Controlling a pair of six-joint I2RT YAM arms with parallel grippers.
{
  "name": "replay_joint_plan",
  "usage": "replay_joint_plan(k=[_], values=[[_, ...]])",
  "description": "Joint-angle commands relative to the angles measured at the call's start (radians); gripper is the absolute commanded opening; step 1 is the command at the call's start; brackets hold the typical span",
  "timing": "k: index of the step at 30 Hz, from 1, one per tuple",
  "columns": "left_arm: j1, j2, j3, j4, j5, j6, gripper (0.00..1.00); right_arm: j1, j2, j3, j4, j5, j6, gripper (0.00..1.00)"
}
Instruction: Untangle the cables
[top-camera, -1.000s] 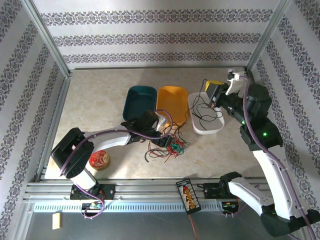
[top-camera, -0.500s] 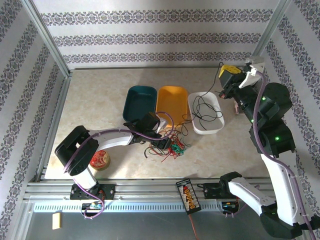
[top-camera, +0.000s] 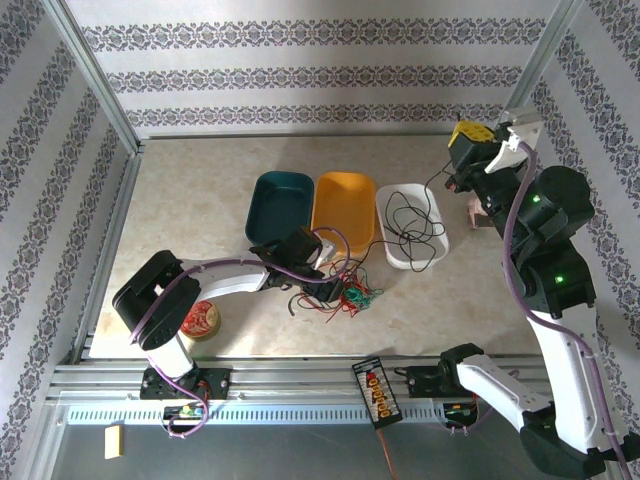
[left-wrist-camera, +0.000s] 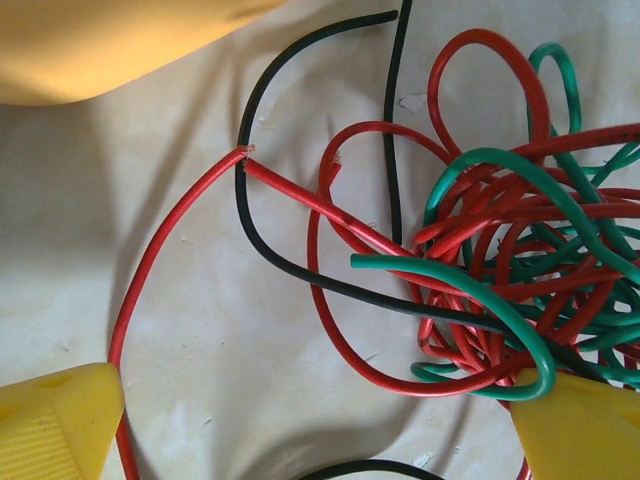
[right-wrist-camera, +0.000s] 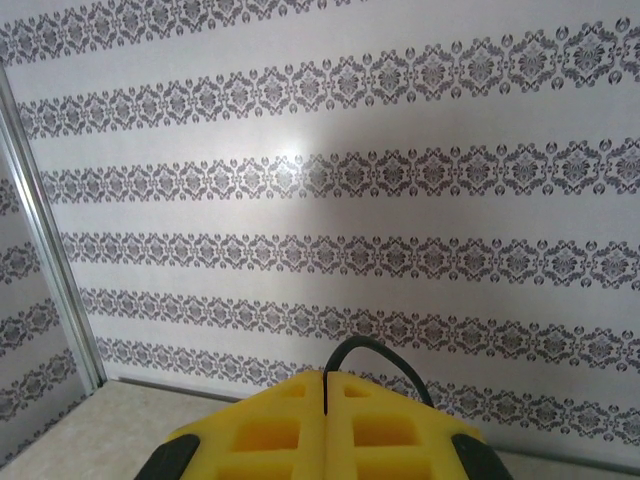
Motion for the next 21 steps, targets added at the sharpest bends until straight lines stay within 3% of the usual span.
replay_joint_plan(k=[1, 6, 10, 15, 21], values=[[-0.026, -0.053, 0.042, -0.027, 0.007, 0.034, 0.99, -0.013, -0.024, -0.009, 0.005, -0.022, 0.006, 0.00], [-0.046, -0.126, 0.126, -0.044, 0.000, 0.081, 0.99, -0.012, -0.052, -0.007, -0.012, -0.052, 0.020, 0.00], [-0.064, -0.133, 0.214, -0.061, 0.060, 0.104, 0.99, -0.011, -0.070, -0.002, -0.028, -0.066, 0.029, 0.00], [-0.092, -0.052, 0.355, -0.068, 0.244, 0.101, 0.96, -0.011, -0.075, -0.010, -0.030, -0.085, 0.066, 0.00], [-0.120, 0.096, 0.472, -0.082, 0.330, 0.137, 0.99, -0.011, -0.072, -0.017, -0.014, -0.096, 0.092, 0.00]])
